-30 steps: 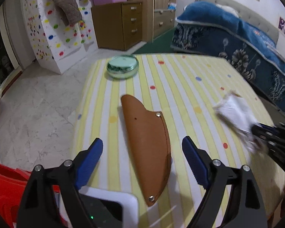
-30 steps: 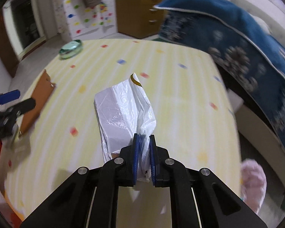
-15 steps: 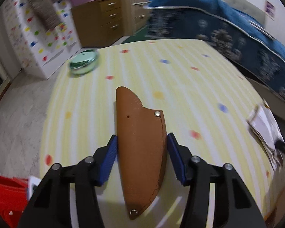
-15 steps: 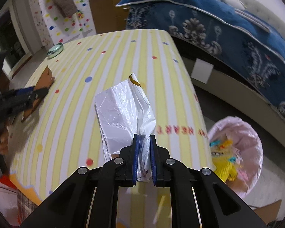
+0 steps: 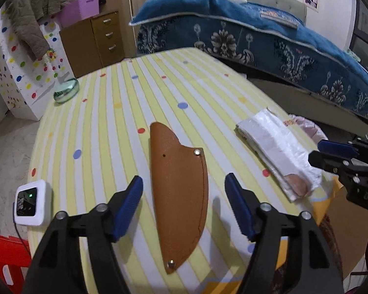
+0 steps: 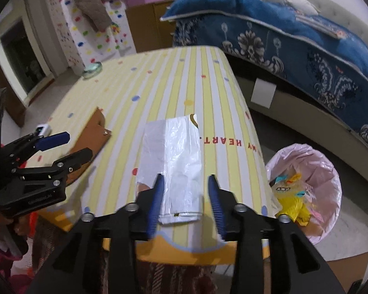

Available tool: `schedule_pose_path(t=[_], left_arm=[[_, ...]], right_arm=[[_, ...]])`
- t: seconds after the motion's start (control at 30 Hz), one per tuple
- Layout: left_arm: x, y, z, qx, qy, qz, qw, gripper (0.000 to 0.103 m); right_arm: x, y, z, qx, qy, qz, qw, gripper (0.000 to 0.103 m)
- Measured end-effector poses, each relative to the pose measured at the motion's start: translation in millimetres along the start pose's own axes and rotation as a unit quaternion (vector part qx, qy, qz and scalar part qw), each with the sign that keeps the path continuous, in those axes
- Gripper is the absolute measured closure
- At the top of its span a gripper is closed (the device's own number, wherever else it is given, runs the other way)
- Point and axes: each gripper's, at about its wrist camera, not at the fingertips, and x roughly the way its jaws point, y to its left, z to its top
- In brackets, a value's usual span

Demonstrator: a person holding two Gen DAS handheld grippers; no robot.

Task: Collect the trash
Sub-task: 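Grasp the brown leather sheath with the left tool while the right tool holds the white bag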

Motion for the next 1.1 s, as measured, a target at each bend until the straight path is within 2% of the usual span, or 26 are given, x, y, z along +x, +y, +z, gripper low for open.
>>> schedule_pose_path(t=[0.13, 0.23, 0.37, 0.43, 0.53, 0.73, 1.03, 1.1], left_arm=[[-12, 5, -2, -0.019, -0.009, 0.002, 0.9998, 0.024], [-14, 7, -6, -0.024, -0.006, 0.009, 0.9996, 0.019], [-12, 13, -11, -0.035, 0.000, 0.023, 0.9991, 0.019], [-11, 13, -14, -0.034, 0.004, 0.014, 0.9993, 0.019], [-11, 11, -15, -0.031, 0.003, 0.024, 0.9992, 0.019], [-6, 12, -17, -0.038, 0.006, 0.024, 0.9990, 0.019], [-5, 12, -20, -0.038, 0.007, 0.024, 0.9990, 0.019], [-6, 12, -21, -0.039, 0.007, 0.022, 0.9990, 0.019]], right_arm=[[-9, -6, -4, 0.015, -0.018, 0.018, 1.000, 0.062], [-5, -12, -6, 0.035, -0.013, 0.009, 0.999, 0.062], [0, -12, -8, 0.042, -0.003, 0.040, 0.998, 0.062], [1, -9, -7, 0.036, -0.010, 0.035, 0.999, 0.062], [5, -5, -5, 0.024, -0.016, 0.026, 0.999, 0.054], [24, -4, -6, 0.009, -0.002, 0.009, 1.000, 0.053], [24, 9, -15, -0.030, 0.001, 0.003, 1.000, 0.059], [21, 10, -19, -0.033, 0.001, 0.001, 0.999, 0.065]])
